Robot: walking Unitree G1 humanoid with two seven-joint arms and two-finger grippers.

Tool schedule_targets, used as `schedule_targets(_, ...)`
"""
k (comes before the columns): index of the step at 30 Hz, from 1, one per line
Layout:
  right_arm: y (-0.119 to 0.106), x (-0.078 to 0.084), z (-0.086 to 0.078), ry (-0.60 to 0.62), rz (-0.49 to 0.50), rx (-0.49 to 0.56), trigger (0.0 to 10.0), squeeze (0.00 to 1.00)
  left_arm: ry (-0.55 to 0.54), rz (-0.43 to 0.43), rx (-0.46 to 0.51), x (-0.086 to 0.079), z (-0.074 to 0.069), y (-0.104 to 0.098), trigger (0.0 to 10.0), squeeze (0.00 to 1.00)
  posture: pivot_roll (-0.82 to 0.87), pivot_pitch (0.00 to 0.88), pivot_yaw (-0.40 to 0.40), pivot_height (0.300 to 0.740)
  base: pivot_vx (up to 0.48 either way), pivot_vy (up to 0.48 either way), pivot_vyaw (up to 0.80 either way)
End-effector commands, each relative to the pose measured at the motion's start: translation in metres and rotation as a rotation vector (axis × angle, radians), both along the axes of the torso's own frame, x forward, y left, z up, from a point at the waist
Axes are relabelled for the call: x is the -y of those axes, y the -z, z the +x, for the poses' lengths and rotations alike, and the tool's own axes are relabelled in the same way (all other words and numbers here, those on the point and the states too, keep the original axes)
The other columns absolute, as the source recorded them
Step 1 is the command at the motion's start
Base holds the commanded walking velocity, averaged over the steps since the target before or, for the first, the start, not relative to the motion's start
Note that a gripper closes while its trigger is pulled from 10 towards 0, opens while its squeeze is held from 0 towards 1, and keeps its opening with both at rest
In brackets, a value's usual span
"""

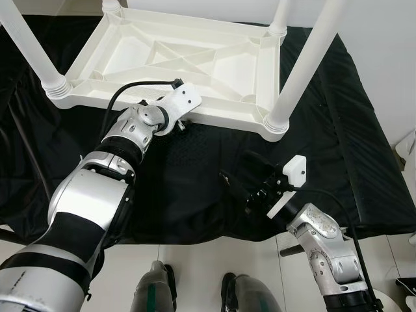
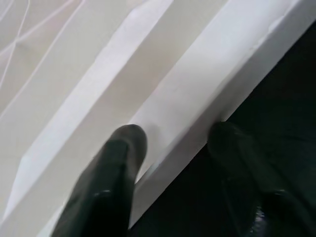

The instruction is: Building children table

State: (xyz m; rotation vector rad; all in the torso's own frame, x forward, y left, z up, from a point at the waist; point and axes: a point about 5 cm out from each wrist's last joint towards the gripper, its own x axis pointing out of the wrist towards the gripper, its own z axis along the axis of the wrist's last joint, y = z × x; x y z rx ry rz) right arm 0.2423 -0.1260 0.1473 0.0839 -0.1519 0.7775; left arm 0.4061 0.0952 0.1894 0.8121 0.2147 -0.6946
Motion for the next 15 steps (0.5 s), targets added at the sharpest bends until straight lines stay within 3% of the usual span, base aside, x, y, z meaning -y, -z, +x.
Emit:
schedule_targets(1,0.002,0.000,-0.001,0.005,-0.008,-0.006,10.0,0.00,0.012,0.013,-0.081,0.001,-0.006,0.020,0.0,0.00,-0.08,0.145,0.037,0.740,0.000,0.000,0.00)
schedule_targets(9,0.002,0.000,0.002,0.012,-0.018,-0.003,10.0,0.00,0.071,0.029,-0.098,0.004,-0.009,0.023,0.1,0.00,-0.08,0.137,0.037,0.740,0.000,0.000,0.00)
schedule_targets(10,0.003,0.000,0.002,0.015,-0.020,-0.005,10.0,0.00,0.087,0.031,-0.102,0.006,-0.010,0.024,0.9,0.00,-0.08,0.137,0.037,0.740,0.000,0.000,0.00)
schedule_targets(13,0.003,0.001,0.003,0.016,-0.022,-0.007,10.0,0.00,0.106,0.032,-0.107,0.007,-0.011,0.026,1.3,0.00,-0.08,0.137,0.036,0.740,0.000,0.000,0.00)
schedule_targets(14,0.003,0.001,0.005,0.018,-0.025,-0.007,10.0,0.00,0.174,0.039,-0.132,0.011,-0.016,0.030,3.3,0.00,-0.08,0.136,0.036,0.740,0.000,0.000,0.00)
schedule_targets(15,0.003,0.001,0.005,0.018,-0.025,-0.007,10.0,0.00,0.174,0.039,-0.132,0.011,-0.016,0.030,3.3,0.00,-0.08,0.136,0.036,0.740,0.000,0.000,0.00)
